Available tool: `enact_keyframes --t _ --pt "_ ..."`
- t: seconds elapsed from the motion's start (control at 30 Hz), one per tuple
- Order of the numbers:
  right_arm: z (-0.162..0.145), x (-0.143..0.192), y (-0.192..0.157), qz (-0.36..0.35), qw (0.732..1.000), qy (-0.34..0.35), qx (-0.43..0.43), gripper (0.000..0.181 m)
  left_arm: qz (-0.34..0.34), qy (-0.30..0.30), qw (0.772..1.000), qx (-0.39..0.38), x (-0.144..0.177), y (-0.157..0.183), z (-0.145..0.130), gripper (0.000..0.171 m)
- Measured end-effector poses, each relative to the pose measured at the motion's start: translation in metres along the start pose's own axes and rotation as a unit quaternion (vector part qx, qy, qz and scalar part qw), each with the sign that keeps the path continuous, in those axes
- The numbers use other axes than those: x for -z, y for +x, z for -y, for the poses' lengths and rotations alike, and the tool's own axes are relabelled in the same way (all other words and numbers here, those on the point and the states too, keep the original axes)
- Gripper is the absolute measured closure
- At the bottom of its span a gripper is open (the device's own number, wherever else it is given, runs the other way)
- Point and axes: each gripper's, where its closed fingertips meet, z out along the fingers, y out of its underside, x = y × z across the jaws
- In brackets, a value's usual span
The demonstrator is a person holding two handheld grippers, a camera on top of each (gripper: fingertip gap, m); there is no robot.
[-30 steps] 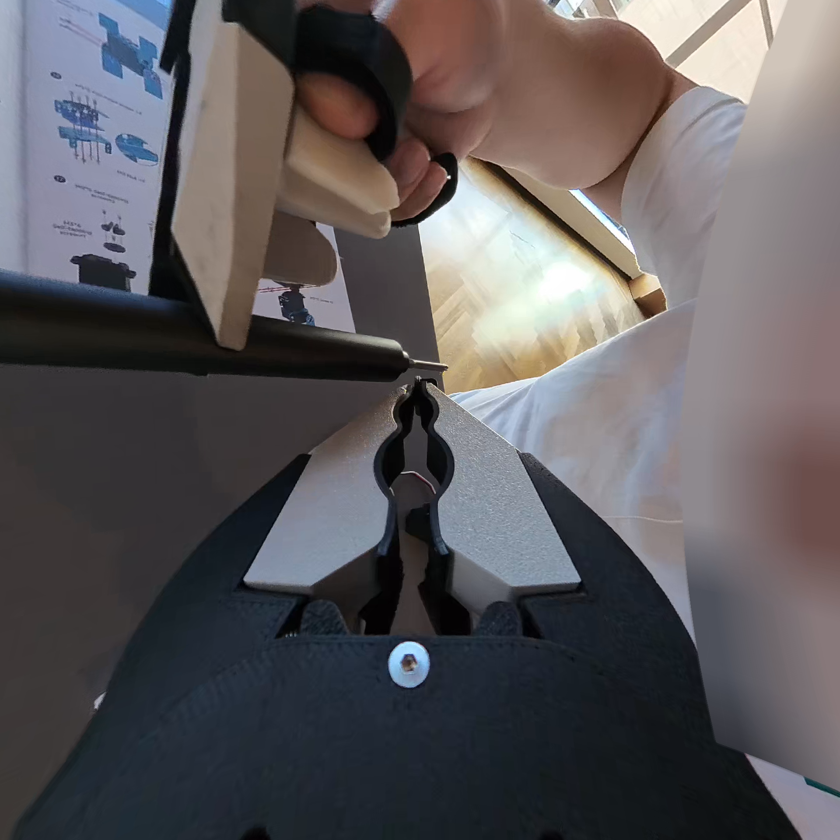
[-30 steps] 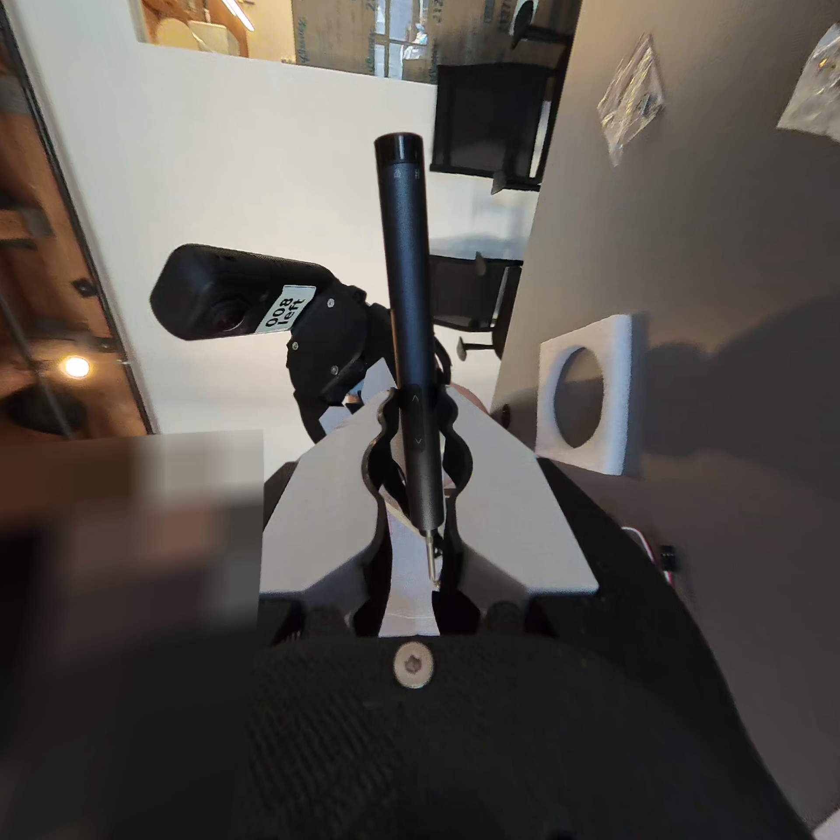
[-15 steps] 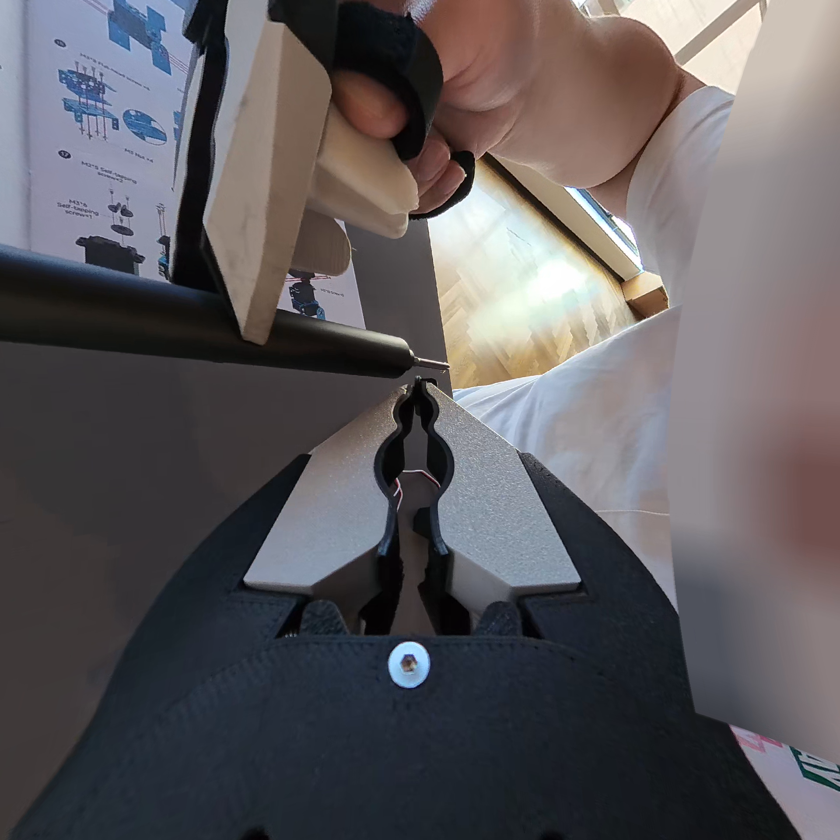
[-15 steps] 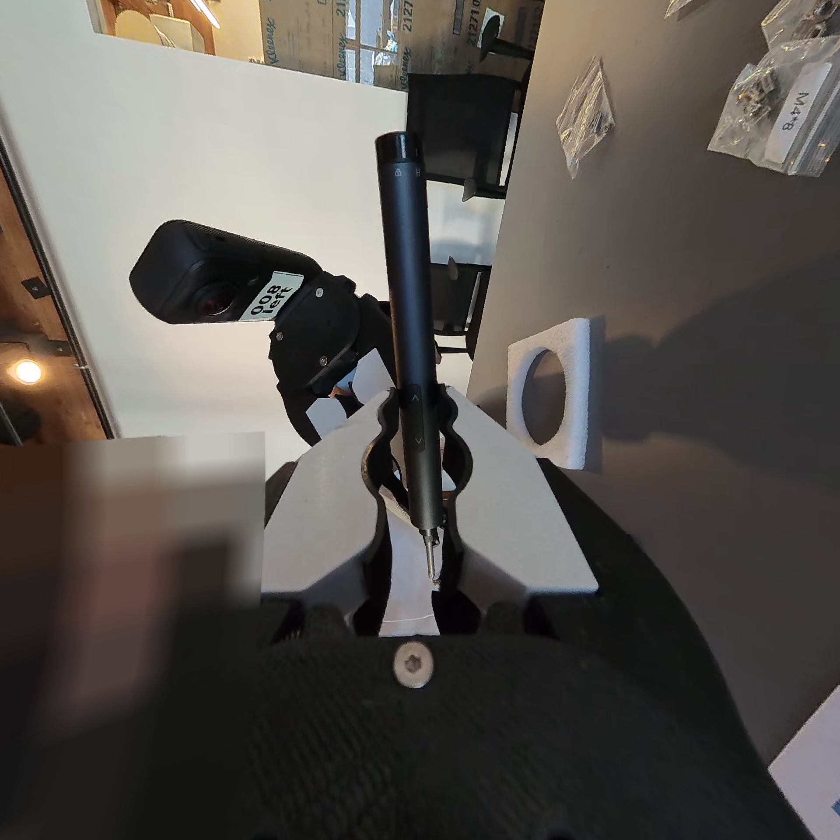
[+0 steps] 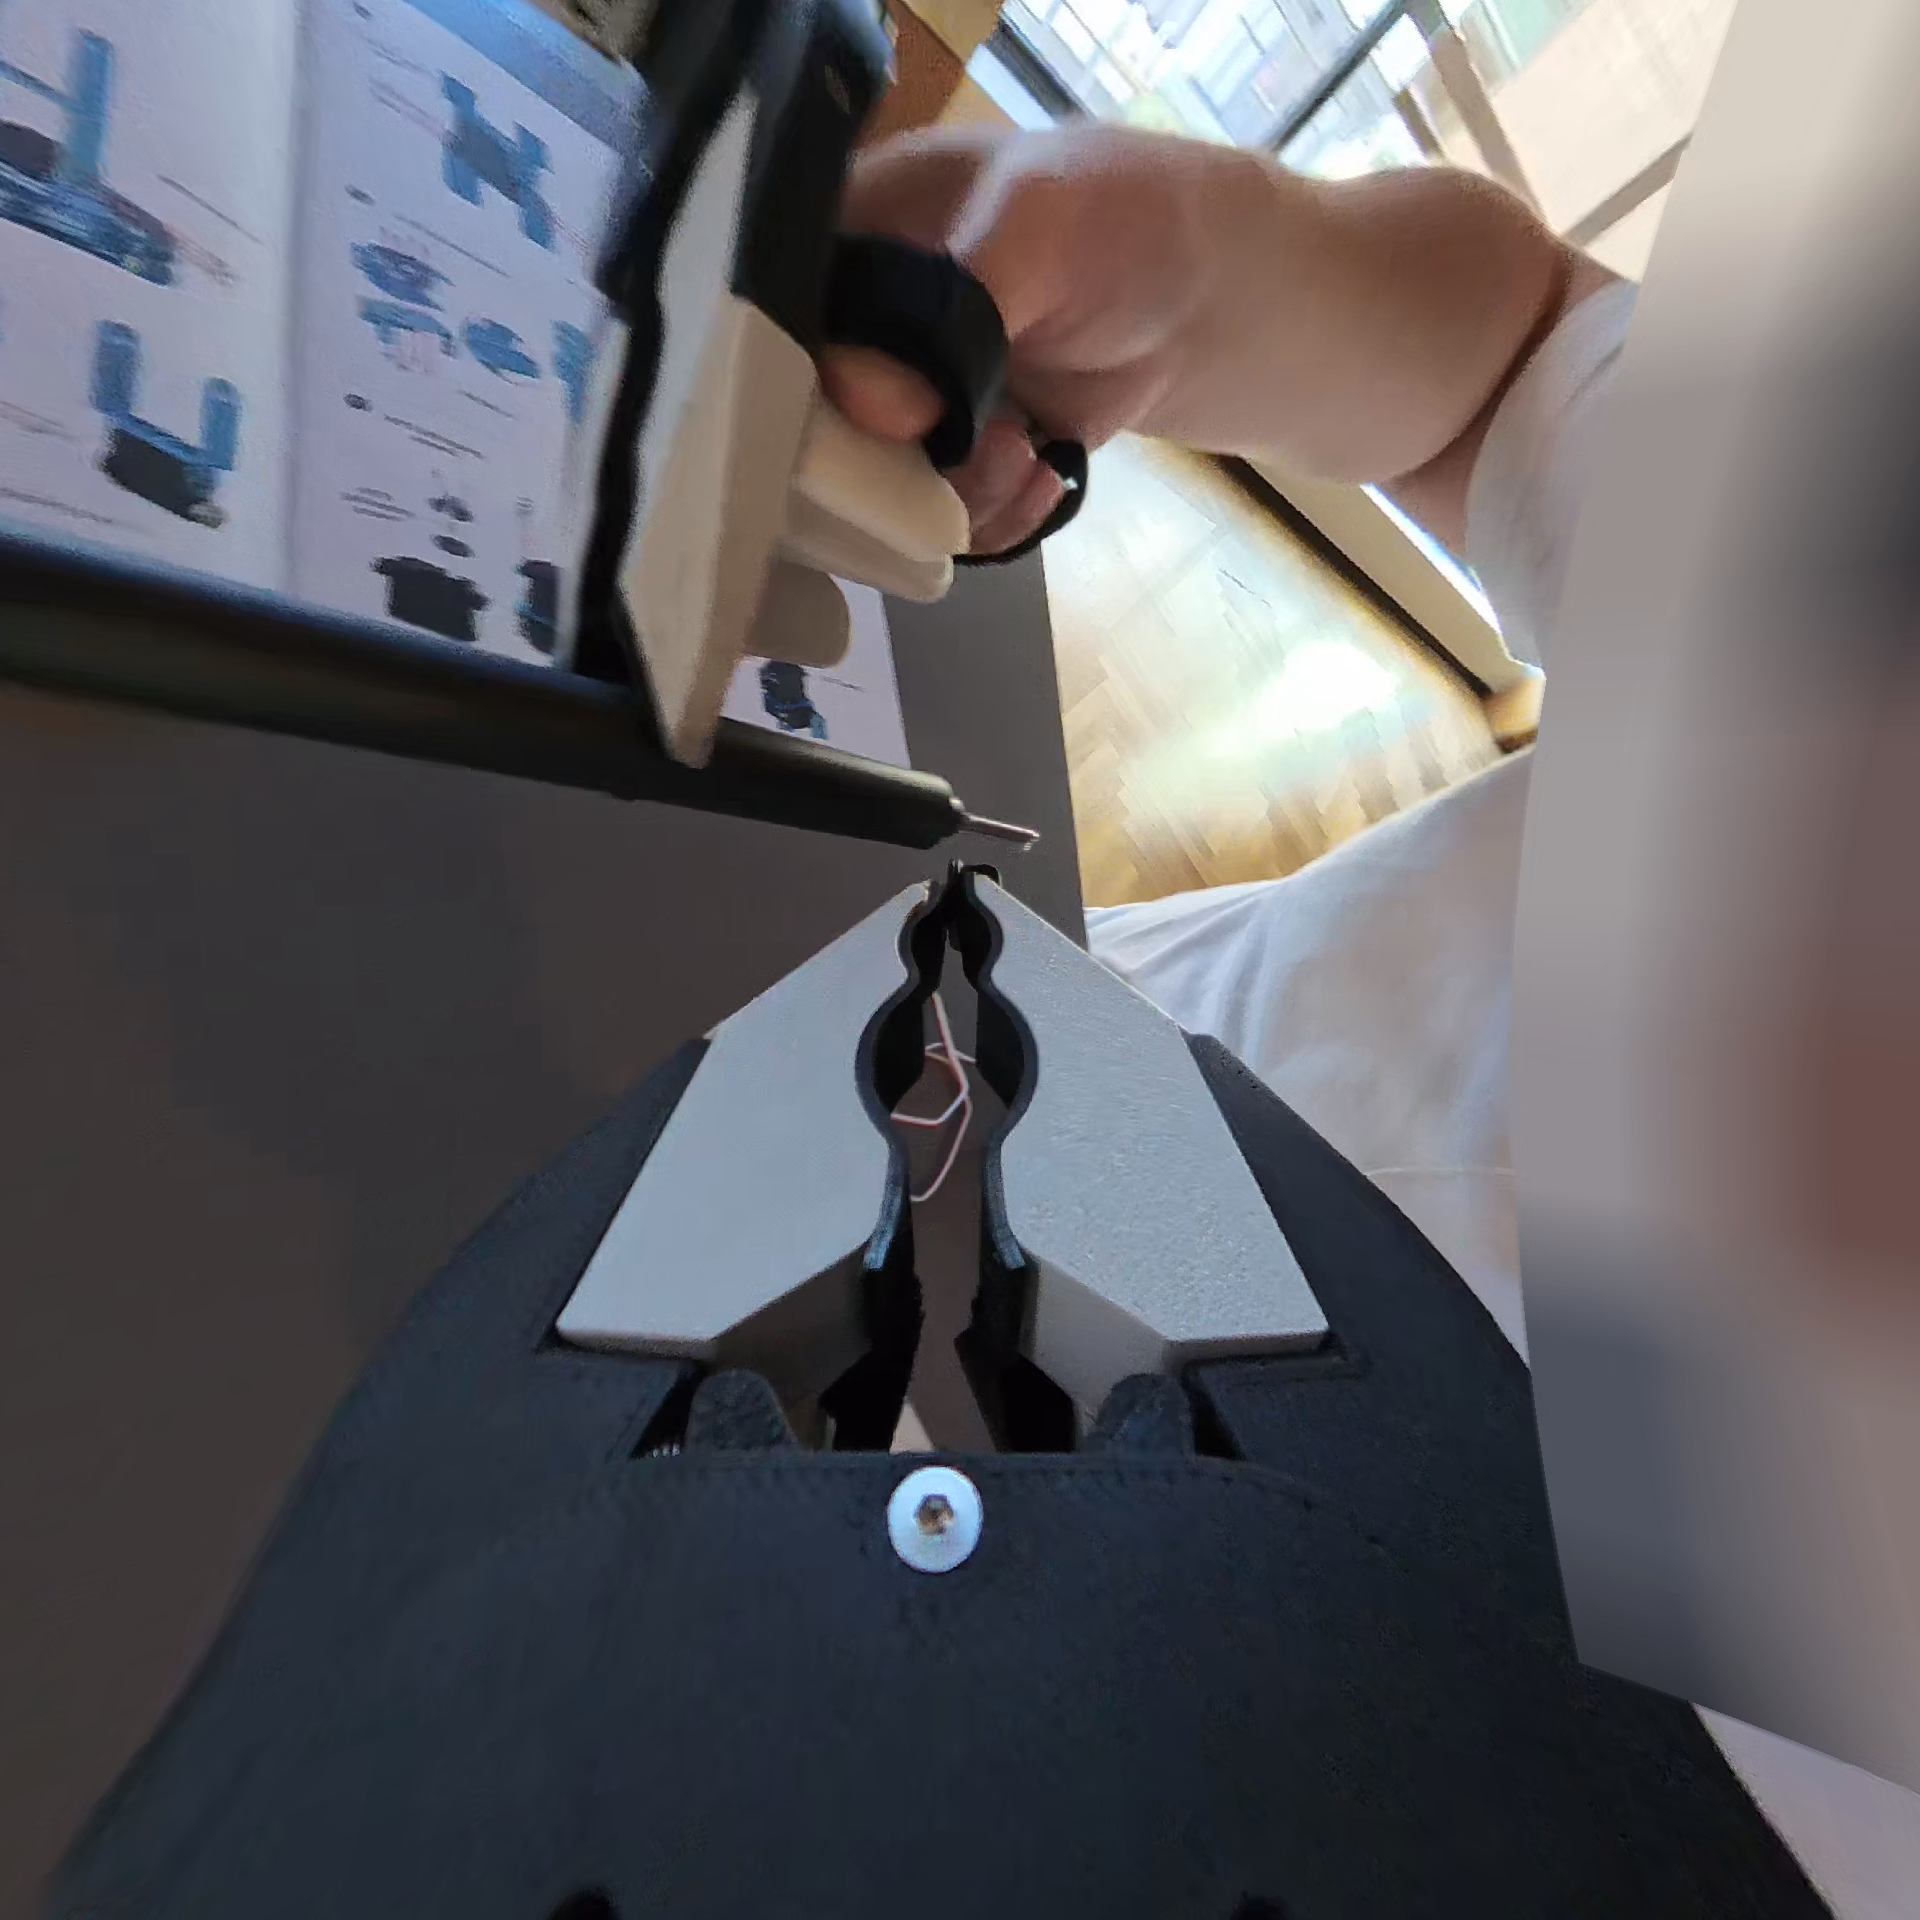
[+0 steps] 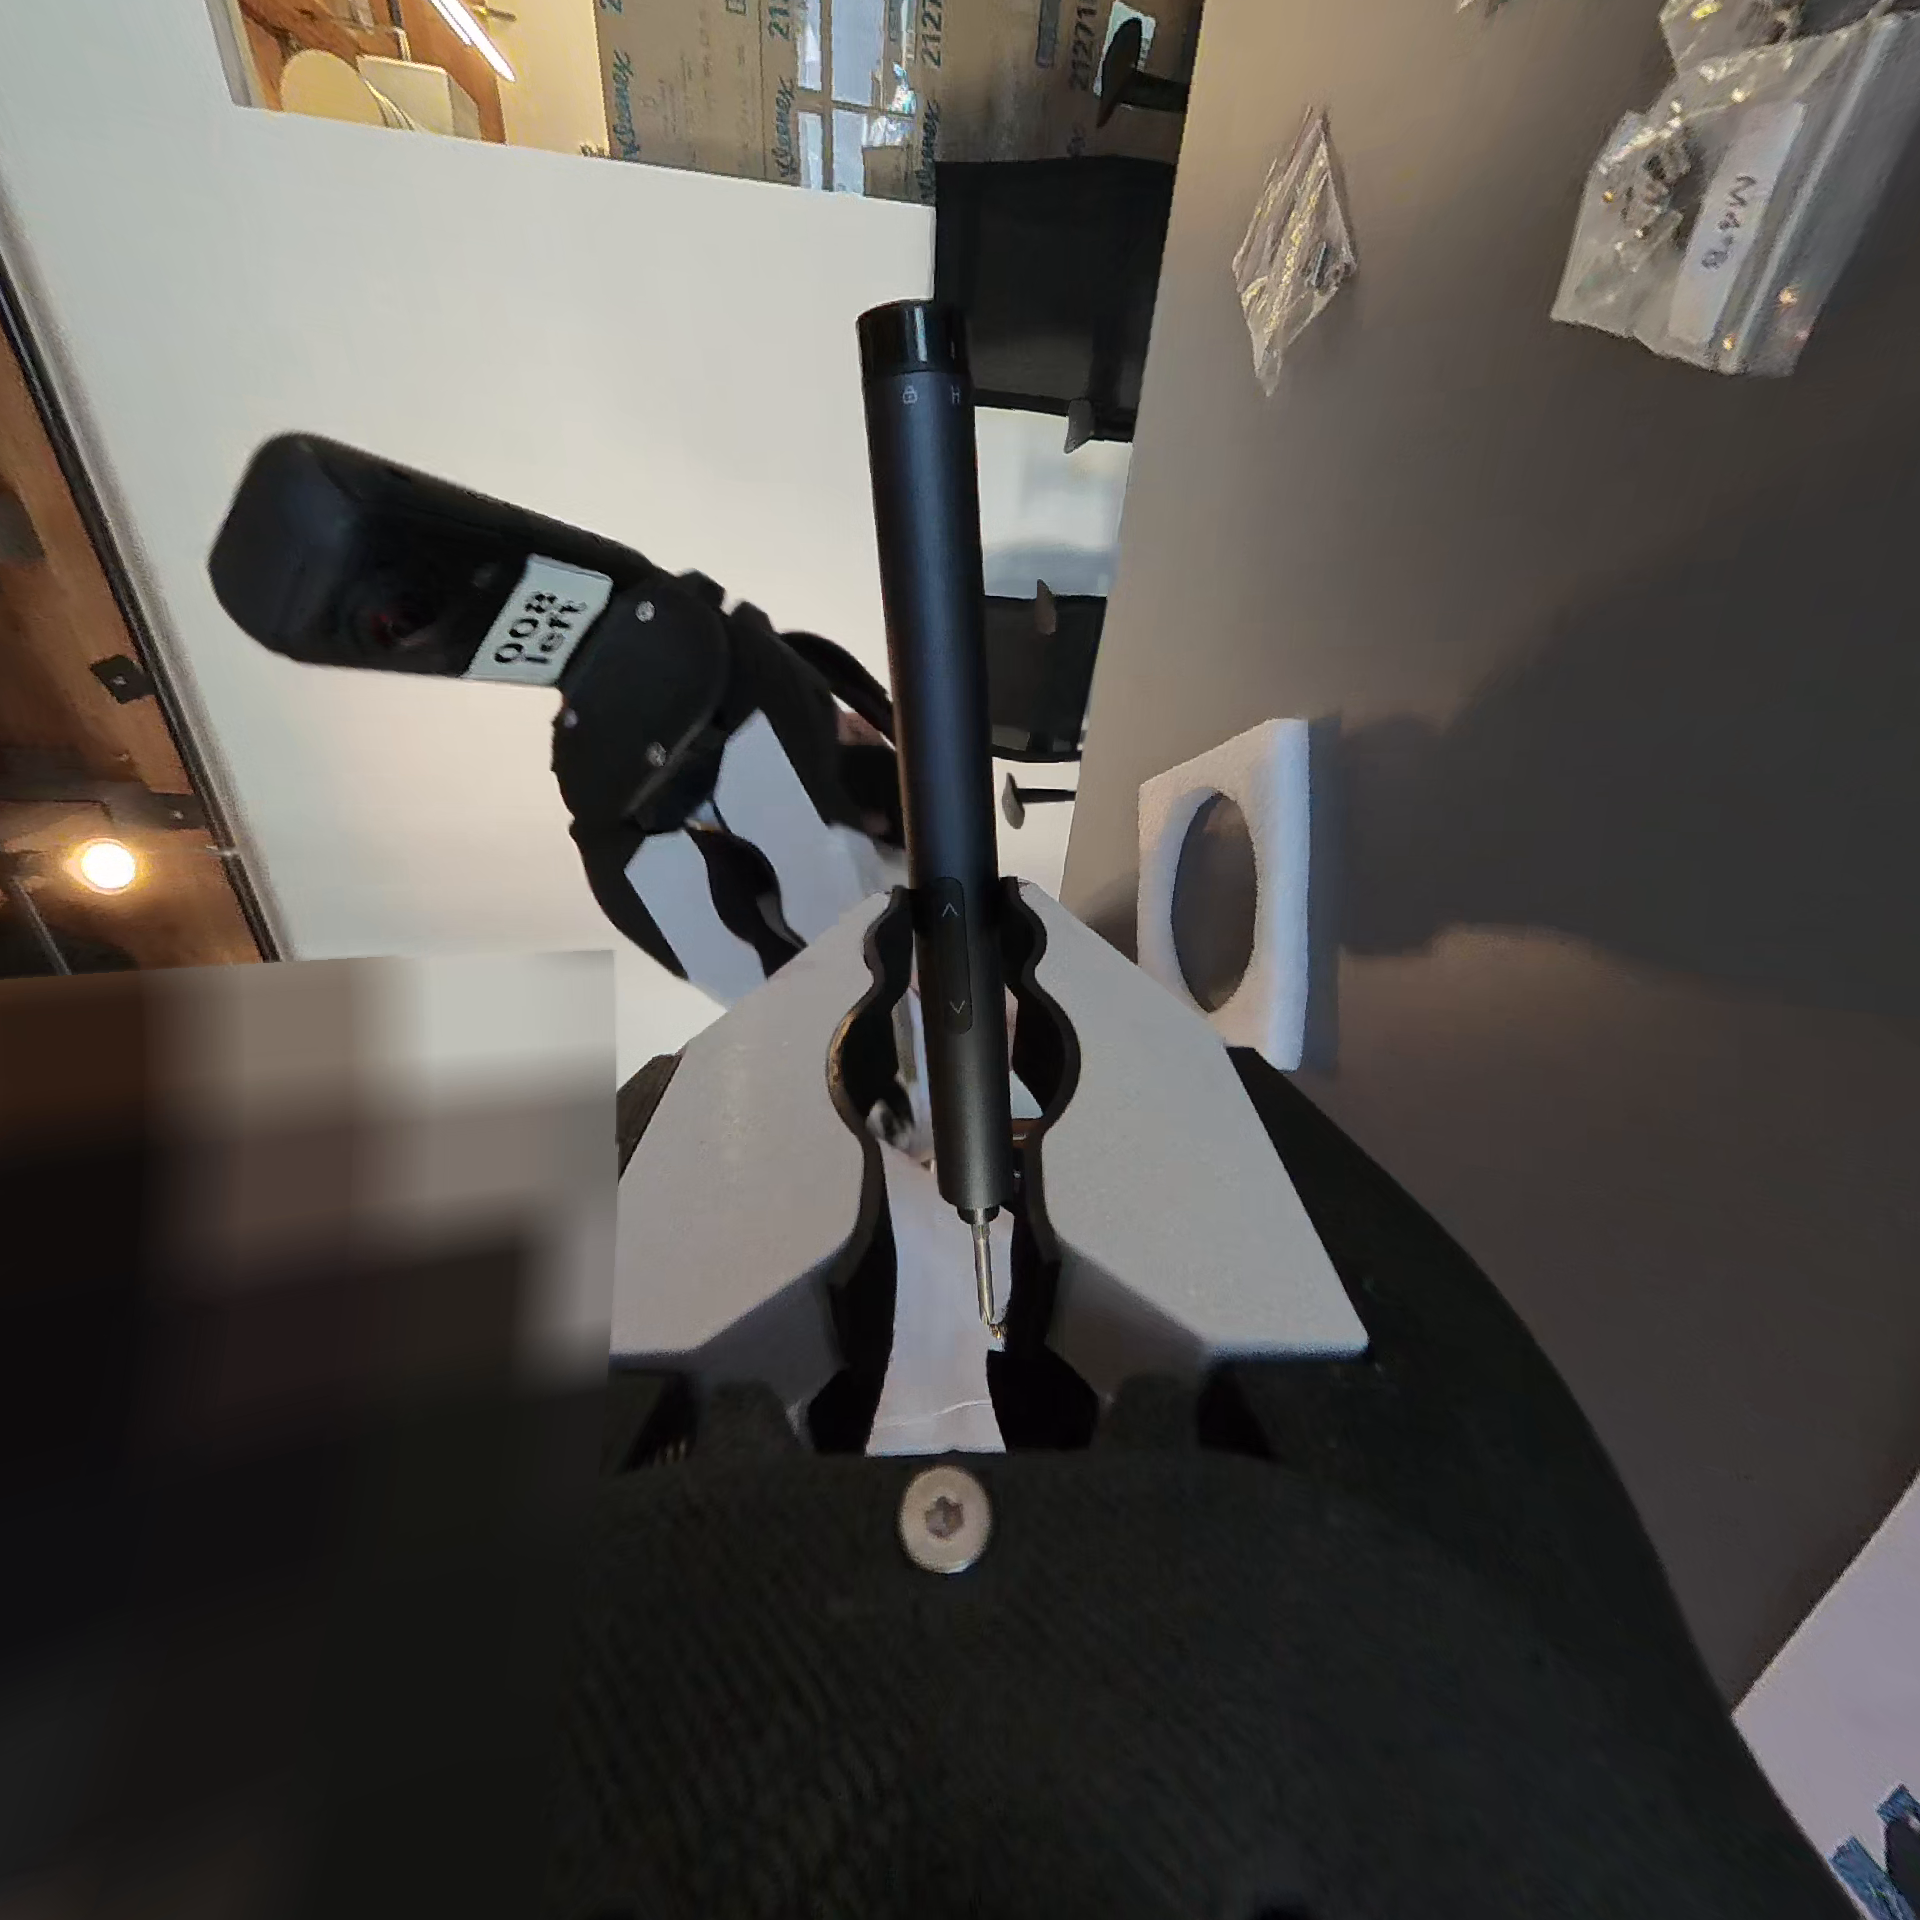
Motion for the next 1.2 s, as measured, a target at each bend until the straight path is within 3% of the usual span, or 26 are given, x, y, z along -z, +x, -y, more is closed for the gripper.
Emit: enact_keyframes --t 0.2,0.33,0.9,1.2 --pt "-0.01 0.003 0.024 0.01 1.0 0.015 -0.025 0.166 0.052 0.036 0.998 0.029 0.047 -0.024 0.002 0.171" --pt "-0.013 0.0 0.037 0.01 0.999 0.018 -0.035 0.166 0.076 0.016 0.994 0.074 0.057 -0.047 -0.013 0.171" --pt "-0.018 0.0 0.051 -0.015 0.999 0.032 -0.026 0.166 0.027 -0.127 0.985 0.112 -0.029 -0.083 -0.064 0.171" --pt "-0.022 0.001 0.062 -0.023 0.998 0.042 -0.026 0.166 0.021 -0.171 0.98 0.099 -0.048 -0.092 -0.084 0.171"
